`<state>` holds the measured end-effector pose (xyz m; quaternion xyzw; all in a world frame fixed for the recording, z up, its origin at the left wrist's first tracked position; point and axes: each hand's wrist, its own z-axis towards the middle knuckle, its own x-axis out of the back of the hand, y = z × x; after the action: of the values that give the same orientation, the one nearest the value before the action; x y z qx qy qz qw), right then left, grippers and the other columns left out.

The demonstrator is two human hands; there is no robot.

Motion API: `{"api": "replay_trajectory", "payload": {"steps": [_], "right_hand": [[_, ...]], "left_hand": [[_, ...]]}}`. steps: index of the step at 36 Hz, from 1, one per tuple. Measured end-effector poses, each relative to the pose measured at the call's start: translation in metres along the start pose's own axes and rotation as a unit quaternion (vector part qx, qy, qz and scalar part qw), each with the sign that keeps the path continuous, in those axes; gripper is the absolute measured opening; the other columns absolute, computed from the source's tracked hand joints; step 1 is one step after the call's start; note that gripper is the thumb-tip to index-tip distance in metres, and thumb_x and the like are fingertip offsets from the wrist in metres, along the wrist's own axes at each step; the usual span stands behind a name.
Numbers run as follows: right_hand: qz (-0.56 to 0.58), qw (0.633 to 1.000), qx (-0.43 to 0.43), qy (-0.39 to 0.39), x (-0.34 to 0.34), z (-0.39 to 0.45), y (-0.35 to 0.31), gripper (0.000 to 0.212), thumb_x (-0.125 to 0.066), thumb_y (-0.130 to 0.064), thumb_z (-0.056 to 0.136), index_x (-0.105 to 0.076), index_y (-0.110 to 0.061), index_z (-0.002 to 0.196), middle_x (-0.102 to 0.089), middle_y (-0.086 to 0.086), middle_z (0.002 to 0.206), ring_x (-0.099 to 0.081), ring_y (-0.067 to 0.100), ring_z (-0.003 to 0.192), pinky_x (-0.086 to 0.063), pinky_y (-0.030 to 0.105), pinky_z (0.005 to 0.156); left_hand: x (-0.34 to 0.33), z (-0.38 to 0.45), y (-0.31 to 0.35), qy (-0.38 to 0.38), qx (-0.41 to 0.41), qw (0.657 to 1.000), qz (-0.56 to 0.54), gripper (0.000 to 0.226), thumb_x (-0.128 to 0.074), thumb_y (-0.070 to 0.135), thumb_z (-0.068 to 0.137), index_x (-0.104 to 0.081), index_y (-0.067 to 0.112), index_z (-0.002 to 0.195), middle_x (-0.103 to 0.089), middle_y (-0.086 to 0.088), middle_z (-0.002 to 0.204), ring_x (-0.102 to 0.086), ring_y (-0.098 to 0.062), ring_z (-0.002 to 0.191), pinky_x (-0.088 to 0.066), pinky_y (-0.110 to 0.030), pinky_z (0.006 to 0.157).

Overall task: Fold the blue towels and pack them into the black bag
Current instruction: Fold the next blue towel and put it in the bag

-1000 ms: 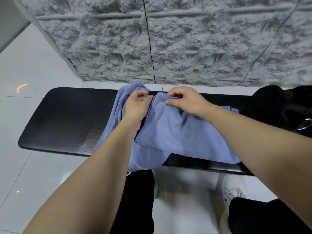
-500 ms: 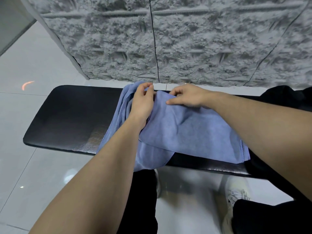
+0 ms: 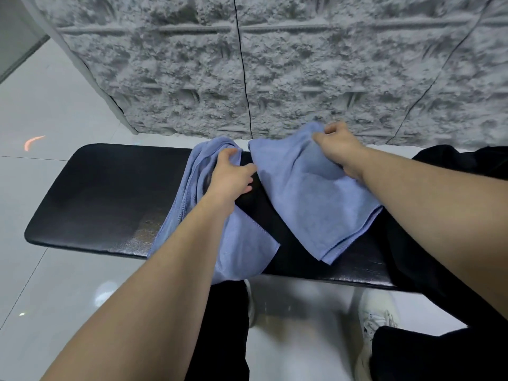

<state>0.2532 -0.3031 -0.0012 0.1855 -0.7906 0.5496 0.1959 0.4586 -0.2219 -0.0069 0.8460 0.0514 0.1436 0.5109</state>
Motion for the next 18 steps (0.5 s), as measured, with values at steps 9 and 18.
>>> {"api": "replay_trajectory", "payload": {"steps": [9,18], "right_hand": [[-0.020,0.997,0.032,-0.072,0.015,-0.004,0.016,0.070,-0.058,-0.014,0.091,-0.027,-0.037,0.149,-0.055,0.008,0.079,-0.053,0.020,0.060,-0.043,0.026,0.053],[-0.007,1.000,-0.005,-0.005,0.019,-0.008,0.018,0.061,-0.056,-0.026,0.095,-0.026,-0.025,0.148,-0.057,0.007,0.105,-0.056,0.020,0.073,-0.047,0.030,0.066]], "left_hand": [[-0.032,-0.002,-0.002,-0.043,-0.079,0.986,0.137,0.023,-0.059,0.005,0.091,-0.065,0.024,0.102,-0.056,0.005,0.084,-0.051,-0.008,0.067,-0.050,-0.019,0.065],[-0.047,0.002,0.009,0.024,-0.087,0.995,0.036,0.049,-0.048,0.000,0.096,-0.052,0.019,0.140,-0.055,0.006,0.086,-0.041,-0.003,0.058,-0.034,-0.009,0.043]]}}
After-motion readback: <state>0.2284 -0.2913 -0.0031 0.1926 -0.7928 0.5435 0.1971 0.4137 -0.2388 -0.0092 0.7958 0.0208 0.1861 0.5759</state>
